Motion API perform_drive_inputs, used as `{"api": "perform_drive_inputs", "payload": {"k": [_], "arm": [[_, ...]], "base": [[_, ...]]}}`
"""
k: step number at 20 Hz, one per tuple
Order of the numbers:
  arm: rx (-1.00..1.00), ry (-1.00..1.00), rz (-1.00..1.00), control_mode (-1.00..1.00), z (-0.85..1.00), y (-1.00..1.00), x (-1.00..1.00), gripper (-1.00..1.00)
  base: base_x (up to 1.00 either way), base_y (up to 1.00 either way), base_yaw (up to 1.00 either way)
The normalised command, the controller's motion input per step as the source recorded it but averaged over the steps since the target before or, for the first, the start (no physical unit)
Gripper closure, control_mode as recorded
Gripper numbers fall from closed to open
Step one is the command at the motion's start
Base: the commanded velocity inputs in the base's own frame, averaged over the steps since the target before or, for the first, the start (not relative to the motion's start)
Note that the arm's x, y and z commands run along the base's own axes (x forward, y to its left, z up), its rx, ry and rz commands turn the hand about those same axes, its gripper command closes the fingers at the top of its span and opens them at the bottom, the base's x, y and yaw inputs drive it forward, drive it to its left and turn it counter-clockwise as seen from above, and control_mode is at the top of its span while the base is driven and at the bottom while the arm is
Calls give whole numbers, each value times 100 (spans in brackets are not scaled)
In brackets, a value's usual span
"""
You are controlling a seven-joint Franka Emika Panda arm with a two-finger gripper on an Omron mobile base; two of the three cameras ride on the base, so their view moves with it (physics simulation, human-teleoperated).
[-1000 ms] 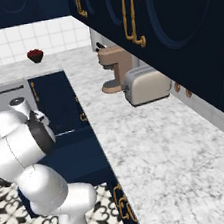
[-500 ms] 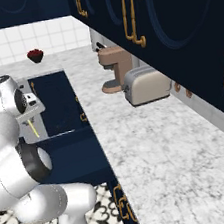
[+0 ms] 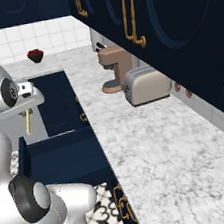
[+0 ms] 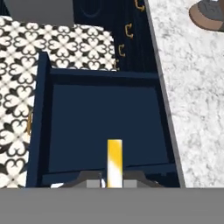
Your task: Take a straw from the drawer in front and place it inside the glass cup on the dining counter.
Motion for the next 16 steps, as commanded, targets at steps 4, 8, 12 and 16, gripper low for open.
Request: {"api": "perform_drive_inputs", "payload": {"k": [4,8,12,16], "arm": [[1,-15,-25,-100,17,-49,-33,100],[1,-5,-12,100,2,-24,-15,100],[0,0,0,100,0,0,0,100],[0,0,0,100,0,0,0,100]], "base": [[0,0,0],[-37,-9,-9],[-100,-3,-10],[-94,45,21]]}}
